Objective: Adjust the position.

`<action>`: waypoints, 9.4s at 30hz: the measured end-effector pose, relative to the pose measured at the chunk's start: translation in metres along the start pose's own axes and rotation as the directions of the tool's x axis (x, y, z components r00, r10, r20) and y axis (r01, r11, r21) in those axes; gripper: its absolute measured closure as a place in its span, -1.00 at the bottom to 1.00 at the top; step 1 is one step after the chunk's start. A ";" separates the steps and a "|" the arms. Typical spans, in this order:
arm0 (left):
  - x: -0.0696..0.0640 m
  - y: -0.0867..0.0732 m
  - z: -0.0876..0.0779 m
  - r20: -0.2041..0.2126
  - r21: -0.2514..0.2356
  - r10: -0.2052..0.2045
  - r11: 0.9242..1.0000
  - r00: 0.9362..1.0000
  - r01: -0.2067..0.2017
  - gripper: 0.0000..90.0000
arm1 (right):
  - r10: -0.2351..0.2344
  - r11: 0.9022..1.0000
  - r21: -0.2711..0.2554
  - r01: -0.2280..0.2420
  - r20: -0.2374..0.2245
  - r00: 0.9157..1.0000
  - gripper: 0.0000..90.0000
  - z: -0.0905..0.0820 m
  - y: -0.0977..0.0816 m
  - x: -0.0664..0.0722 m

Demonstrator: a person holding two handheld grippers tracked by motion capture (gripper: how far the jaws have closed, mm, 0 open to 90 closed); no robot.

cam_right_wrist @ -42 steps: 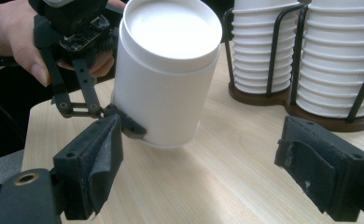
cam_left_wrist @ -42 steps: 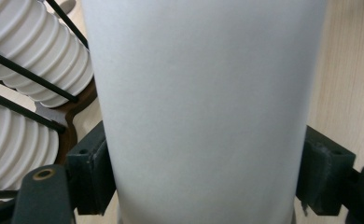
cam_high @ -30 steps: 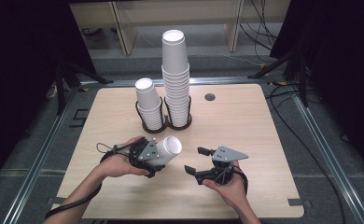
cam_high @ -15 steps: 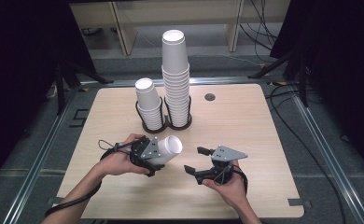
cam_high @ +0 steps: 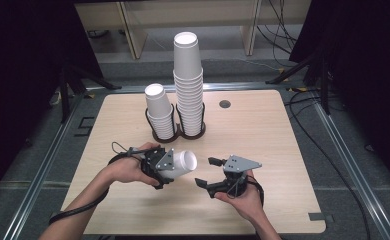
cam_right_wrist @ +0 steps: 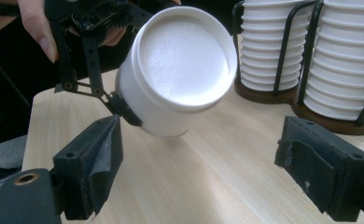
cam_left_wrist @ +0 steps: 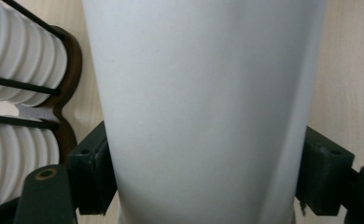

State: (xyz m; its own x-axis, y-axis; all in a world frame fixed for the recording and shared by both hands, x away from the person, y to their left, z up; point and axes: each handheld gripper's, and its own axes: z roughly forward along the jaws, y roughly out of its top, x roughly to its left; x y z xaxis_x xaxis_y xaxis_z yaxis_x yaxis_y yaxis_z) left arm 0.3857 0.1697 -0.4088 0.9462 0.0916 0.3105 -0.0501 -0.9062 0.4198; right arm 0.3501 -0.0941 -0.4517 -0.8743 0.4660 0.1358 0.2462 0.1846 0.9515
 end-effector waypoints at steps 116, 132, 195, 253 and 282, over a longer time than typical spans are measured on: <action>-0.007 0.003 -0.009 -0.011 -0.009 0.198 0.980 0.980 -0.198 -1.00 | -0.147 0.978 0.132 0.161 -0.115 0.983 -0.40 0.032 0.001 0.006; -0.020 -0.036 -0.015 -0.127 -0.300 -0.090 0.953 0.988 0.048 -1.00 | -0.116 0.987 0.100 0.122 -0.065 0.991 -0.40 0.012 -0.002 -0.003; -0.019 -0.049 0.024 0.007 -0.489 -0.079 0.870 0.997 0.072 -0.99 | -0.138 0.982 0.109 0.156 -0.153 0.978 -0.40 0.025 -0.001 0.004; -0.016 -0.043 0.005 -0.002 -0.412 0.041 0.910 0.999 -0.038 -0.58 | -0.094 0.988 0.109 0.113 -0.160 0.983 -0.49 0.027 -0.003 -0.002; 0.006 -0.003 -0.028 -0.004 0.000 0.227 0.974 0.974 -0.227 -0.55 | -0.128 0.979 0.144 0.141 -0.094 0.987 -0.66 0.021 0.014 0.000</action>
State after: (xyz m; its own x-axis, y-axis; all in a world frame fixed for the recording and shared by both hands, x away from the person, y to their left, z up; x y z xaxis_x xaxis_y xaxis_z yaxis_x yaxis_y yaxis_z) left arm 0.3827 0.1846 -0.3840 0.9089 -0.1149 0.4010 -0.2634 -0.9035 0.3381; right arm 0.3622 -0.0734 -0.4445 -0.9341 0.3550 0.0378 0.1780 0.3712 0.9113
